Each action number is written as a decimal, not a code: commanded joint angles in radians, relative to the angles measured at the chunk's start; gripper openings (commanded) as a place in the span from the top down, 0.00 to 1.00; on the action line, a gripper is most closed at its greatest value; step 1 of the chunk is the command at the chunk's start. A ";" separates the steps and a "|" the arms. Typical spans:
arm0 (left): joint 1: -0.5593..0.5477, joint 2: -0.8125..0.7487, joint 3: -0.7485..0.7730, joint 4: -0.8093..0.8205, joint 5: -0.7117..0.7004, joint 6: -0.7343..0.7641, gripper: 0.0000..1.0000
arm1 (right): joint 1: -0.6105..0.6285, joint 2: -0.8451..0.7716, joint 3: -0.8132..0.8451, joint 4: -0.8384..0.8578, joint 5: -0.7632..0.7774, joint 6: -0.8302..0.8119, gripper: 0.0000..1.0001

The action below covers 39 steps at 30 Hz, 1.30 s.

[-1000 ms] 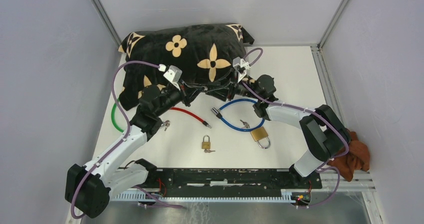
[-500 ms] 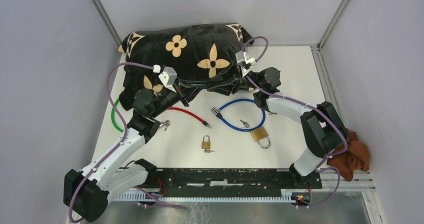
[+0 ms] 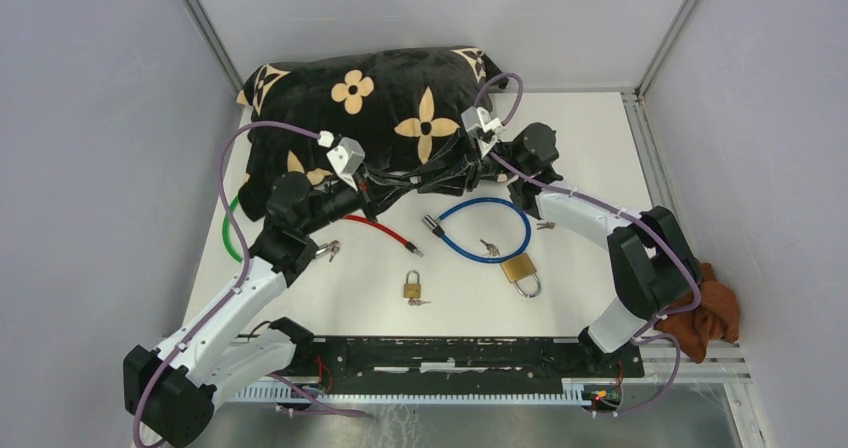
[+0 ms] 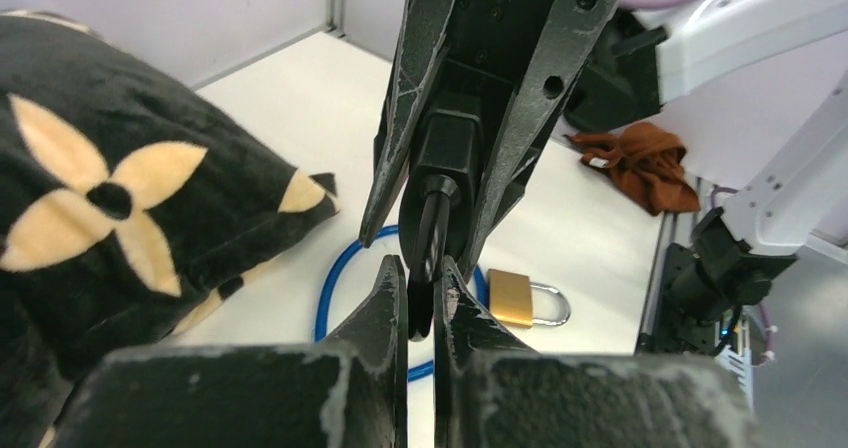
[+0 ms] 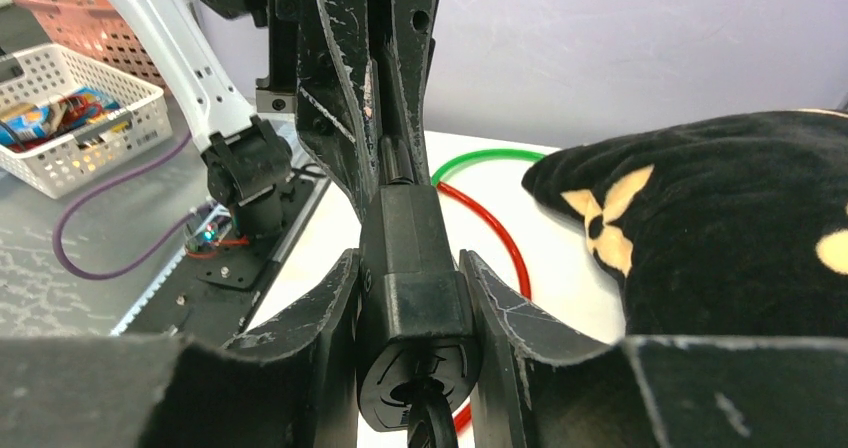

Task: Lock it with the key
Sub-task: Lock the lock.

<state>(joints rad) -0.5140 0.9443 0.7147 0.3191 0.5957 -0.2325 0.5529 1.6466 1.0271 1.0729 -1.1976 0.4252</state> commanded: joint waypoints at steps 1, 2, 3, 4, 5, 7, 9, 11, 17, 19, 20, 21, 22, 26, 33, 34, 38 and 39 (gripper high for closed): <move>-0.239 0.104 0.076 0.000 0.301 -0.074 0.98 | 0.261 0.026 0.140 -0.374 0.138 -0.358 1.00; -0.246 0.108 0.081 0.010 0.305 -0.078 0.98 | 0.269 0.030 0.151 -0.414 0.140 -0.394 1.00; -0.253 0.114 0.087 0.021 0.315 -0.076 0.98 | 0.277 0.040 0.161 -0.418 0.131 -0.393 1.00; -0.265 0.116 0.092 0.026 0.320 -0.069 0.98 | 0.282 0.049 0.163 -0.401 0.122 -0.378 1.00; -0.272 0.117 0.097 0.039 0.326 -0.062 0.98 | 0.284 0.051 0.157 -0.371 0.121 -0.357 1.00; -0.277 0.118 0.106 0.075 0.323 -0.064 0.98 | 0.286 0.054 0.148 -0.335 0.117 -0.335 1.00; -0.265 0.112 0.121 0.098 0.318 -0.060 0.98 | 0.286 0.048 0.141 -0.334 0.114 -0.335 1.00; -0.199 0.099 0.134 0.155 0.288 -0.089 0.98 | 0.286 0.034 0.125 -0.333 0.118 -0.337 1.00; -0.062 0.053 0.132 0.231 0.231 -0.144 0.98 | 0.285 -0.013 0.068 -0.261 0.195 -0.307 1.00; -0.064 0.052 0.118 0.219 0.233 -0.171 0.98 | 0.284 -0.016 0.069 -0.259 0.209 -0.305 1.00; -0.064 0.047 0.111 0.225 0.227 -0.171 0.98 | 0.285 -0.016 0.066 -0.259 0.211 -0.307 1.00; -0.064 0.046 0.107 0.233 0.227 -0.174 0.98 | 0.285 -0.018 0.059 -0.256 0.211 -0.306 1.00; -0.067 0.051 0.105 0.246 0.231 -0.191 0.98 | 0.285 -0.017 0.056 -0.249 0.210 -0.304 1.00; -0.155 0.072 0.087 0.306 0.243 -0.210 0.98 | 0.286 0.019 0.060 -0.090 0.187 -0.183 1.00; -0.201 0.102 0.111 0.187 0.249 -0.073 0.98 | 0.287 -0.004 0.070 -0.260 0.217 -0.281 1.00; -0.201 0.104 0.114 0.159 0.243 -0.091 0.98 | 0.286 -0.008 0.070 -0.278 0.213 -0.291 1.00; -0.287 0.149 0.148 0.038 0.286 -0.158 0.98 | 0.297 -0.004 0.114 -0.391 0.213 -0.383 1.00; -0.303 0.153 0.160 0.036 0.288 -0.147 0.98 | 0.301 -0.003 0.118 -0.410 0.219 -0.404 1.00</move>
<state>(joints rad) -0.5148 0.9783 0.7815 0.3573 0.4850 -0.2031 0.5816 1.5696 1.0786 0.8524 -1.0298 0.2234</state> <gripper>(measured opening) 0.074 0.398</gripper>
